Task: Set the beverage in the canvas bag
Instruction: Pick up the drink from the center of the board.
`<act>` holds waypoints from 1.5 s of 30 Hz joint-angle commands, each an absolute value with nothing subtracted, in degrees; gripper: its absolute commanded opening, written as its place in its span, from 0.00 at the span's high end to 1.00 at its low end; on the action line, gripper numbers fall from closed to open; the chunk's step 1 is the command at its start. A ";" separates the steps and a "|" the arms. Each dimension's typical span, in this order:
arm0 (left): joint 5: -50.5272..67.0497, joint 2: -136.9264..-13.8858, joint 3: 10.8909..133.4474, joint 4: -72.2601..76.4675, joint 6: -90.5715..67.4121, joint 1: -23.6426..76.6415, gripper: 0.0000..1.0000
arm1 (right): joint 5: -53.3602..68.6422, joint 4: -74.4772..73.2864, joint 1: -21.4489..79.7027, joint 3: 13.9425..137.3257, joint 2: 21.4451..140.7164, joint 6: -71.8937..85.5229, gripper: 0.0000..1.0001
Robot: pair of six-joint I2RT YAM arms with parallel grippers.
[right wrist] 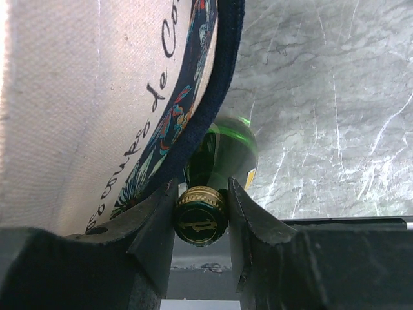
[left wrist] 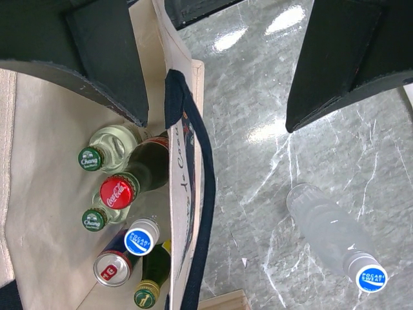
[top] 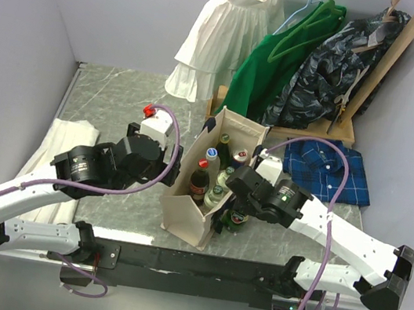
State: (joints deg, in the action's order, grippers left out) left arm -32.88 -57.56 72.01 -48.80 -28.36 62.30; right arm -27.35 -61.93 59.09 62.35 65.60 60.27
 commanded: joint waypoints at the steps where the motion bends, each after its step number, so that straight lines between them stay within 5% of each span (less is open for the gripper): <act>1: -33.49 -56.60 72.25 -48.25 -29.18 62.49 0.08 | -28.30 -62.67 58.71 62.57 64.42 62.14 1.00; 31: -30.85 -56.69 73.04 -47.02 -26.89 62.58 0.02 | -33.92 -72.68 58.36 75.32 62.58 61.17 1.00; 45: -19.18 -56.07 70.84 -46.76 -25.84 62.58 0.03 | -35.94 -77.52 58.01 83.23 62.23 58.98 1.00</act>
